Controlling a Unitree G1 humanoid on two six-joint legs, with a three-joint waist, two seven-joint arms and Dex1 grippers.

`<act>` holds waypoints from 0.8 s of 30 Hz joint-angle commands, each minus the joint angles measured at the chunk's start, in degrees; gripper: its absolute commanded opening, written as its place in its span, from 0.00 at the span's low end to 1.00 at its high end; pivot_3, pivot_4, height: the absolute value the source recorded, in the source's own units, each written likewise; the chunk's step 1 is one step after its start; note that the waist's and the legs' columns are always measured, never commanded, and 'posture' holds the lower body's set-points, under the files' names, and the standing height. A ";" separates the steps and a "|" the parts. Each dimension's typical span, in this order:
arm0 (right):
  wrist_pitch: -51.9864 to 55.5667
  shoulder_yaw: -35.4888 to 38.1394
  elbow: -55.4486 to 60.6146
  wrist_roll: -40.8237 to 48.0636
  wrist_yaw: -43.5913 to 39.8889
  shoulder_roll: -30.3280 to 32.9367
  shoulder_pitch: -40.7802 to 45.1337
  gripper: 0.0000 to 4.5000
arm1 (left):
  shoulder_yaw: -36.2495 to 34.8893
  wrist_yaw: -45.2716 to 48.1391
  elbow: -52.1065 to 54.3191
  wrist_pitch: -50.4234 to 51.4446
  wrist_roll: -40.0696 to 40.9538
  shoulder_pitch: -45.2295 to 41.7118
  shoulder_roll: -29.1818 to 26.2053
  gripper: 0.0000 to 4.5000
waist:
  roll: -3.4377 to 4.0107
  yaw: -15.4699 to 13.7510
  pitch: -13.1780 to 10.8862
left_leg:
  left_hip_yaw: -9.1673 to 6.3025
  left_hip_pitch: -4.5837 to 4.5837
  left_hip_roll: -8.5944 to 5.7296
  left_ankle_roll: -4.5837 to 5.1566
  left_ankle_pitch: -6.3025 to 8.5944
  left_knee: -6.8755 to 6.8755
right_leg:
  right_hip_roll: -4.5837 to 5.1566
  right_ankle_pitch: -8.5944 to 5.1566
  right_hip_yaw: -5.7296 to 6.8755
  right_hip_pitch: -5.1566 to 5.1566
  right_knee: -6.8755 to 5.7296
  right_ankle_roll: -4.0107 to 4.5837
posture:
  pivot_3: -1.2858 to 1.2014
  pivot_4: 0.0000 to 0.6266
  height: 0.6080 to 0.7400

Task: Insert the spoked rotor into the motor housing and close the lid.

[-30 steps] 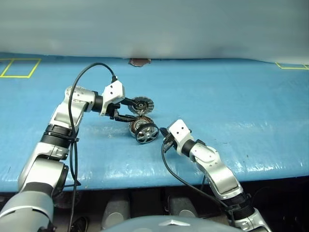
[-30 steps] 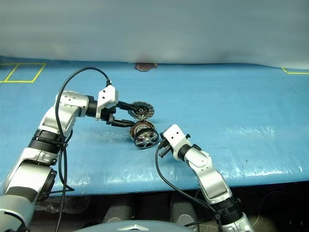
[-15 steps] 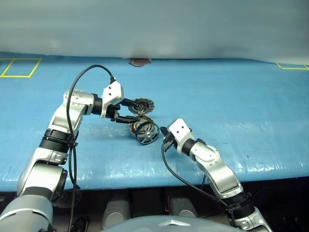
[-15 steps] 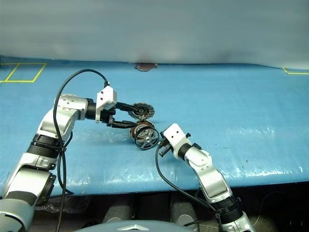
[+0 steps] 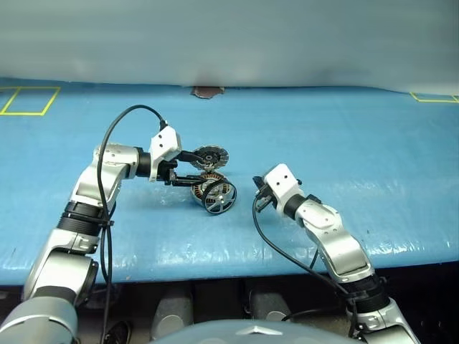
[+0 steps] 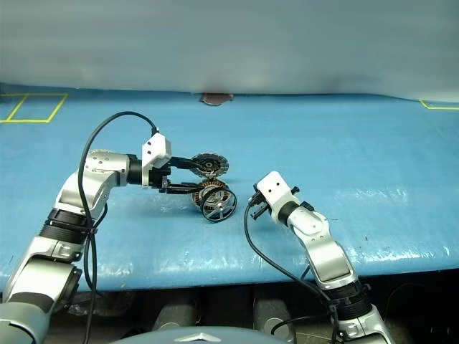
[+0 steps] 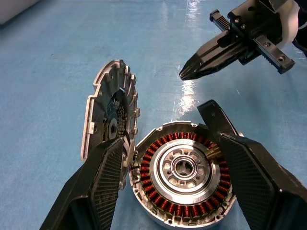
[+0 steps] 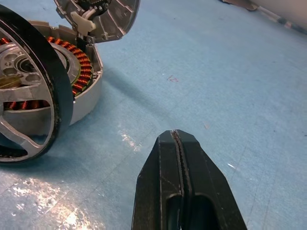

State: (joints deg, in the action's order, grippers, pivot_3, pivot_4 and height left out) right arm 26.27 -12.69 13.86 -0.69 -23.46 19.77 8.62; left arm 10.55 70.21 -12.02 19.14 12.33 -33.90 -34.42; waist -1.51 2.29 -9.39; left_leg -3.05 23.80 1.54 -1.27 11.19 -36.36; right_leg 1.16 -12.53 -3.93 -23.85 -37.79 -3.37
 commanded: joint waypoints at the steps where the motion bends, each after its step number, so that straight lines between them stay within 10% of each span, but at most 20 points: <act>1: -0.26 1.55 1.60 0.04 0.98 -0.59 0.80 0.00 | -1.55 0.11 3.31 0.63 1.47 0.06 -0.72 0.77 | 0.00 -0.03 0.00 | 0.00 0.00 0.00 0.00 0.00 0.02 | -0.01 0.00 0.00 -0.01 0.00 0.00 | 0.52 0.24 1.00; 24: 2.91 -7.01 15.20 0.42 -4.11 0.49 -5.06 0.00 | -0.83 2.16 4.22 -1.37 0.70 2.23 -4.35 0.77 | 0.03 -0.05 -0.03 | 0.00 -0.06 0.03 0.00 0.00 0.13 | 0.00 -0.07 0.02 -0.02 0.02 0.11 | 0.52 0.24 1.00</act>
State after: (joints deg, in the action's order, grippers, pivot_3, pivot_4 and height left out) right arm 29.41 -18.95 28.10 0.09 -27.53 20.46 2.43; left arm 10.08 72.54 -8.55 18.78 13.42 -30.75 -38.62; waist -1.48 2.23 -9.42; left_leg -3.05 23.74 1.57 -1.27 11.19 -36.23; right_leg 1.16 -12.60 -3.90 -23.86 -37.78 -3.27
